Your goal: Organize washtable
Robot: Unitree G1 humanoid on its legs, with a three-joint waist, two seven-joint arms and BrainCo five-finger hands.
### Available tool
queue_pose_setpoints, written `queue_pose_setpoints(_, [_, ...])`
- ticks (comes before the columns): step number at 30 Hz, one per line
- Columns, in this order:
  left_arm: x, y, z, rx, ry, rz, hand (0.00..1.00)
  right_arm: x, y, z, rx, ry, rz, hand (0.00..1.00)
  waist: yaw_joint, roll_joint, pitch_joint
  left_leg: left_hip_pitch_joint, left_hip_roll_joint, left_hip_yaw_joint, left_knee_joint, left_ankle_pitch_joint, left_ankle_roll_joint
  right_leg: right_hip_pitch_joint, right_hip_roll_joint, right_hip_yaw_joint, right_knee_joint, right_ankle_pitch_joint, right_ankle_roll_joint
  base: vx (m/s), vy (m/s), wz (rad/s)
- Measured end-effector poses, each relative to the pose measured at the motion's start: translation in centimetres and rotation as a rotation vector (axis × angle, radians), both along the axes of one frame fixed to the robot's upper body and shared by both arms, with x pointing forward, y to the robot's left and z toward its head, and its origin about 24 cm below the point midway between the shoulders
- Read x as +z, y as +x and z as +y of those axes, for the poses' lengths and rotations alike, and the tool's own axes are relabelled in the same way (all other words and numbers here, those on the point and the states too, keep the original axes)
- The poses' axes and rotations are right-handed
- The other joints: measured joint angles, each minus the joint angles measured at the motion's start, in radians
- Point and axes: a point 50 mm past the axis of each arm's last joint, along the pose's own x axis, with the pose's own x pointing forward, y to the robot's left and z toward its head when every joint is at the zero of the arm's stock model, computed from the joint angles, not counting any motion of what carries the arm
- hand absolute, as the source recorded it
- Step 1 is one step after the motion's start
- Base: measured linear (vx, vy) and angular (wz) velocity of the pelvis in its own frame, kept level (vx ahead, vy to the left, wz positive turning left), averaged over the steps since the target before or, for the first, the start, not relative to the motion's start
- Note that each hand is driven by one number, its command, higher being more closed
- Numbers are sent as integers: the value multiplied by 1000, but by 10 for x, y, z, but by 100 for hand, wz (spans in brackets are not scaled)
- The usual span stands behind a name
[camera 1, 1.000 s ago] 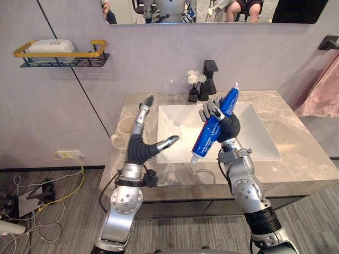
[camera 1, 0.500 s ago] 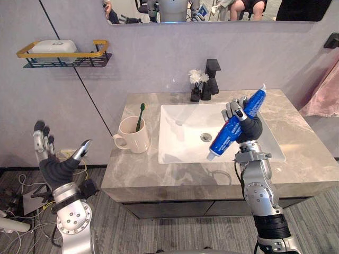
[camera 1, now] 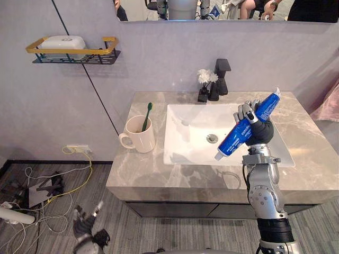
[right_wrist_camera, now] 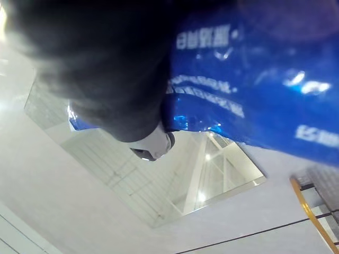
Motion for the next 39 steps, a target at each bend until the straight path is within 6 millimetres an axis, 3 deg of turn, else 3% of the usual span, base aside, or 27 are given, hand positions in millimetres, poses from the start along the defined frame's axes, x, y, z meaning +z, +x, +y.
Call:
queue_pose_setpoints(8, [-20, -2, -37, -216, -110, 105, 0, 0, 0, 4, 17, -5, 1, 100, 24, -9, 5, -13, 1, -26, 19, 0, 0, 8, 1, -22, 0, 0, -1, -48, -14, 9])
queue_pose_setpoints(17, [-23, -6, -31, -296, -91, 149, 0, 6, 3, 8, 11, -53, -24, 100, 26, -26, 14, -18, 1, -41, 21, 1, -1, 13, 1, -40, 0, 0, -1, -33, -5, 6])
queue_pose_setpoints(24, [-22, -2, -31, -329, -93, 138, 0, 54, 18, 18, -15, -153, -198, 100, 56, -40, 21, -21, 0, -55, 21, 8, -2, 16, 1, -49, 0, 0, -1, -16, -1, 4])
queue_pose_setpoints(32, [-20, 2, -28, -390, -62, 141, 0, 102, 28, 50, 9, -285, -381, 100, 83, -59, 35, -30, 0, -82, 16, 19, -3, 19, 2, -80, 0, -1, -2, -36, -8, 11])
queue_pose_setpoints(39, [-18, 6, -24, -447, -30, 148, 0, 125, 39, 73, -6, -386, -443, 100, 111, -78, 45, -40, -1, -101, 14, 27, -4, 18, 1, -100, 0, -2, -3, -25, -3, 9])
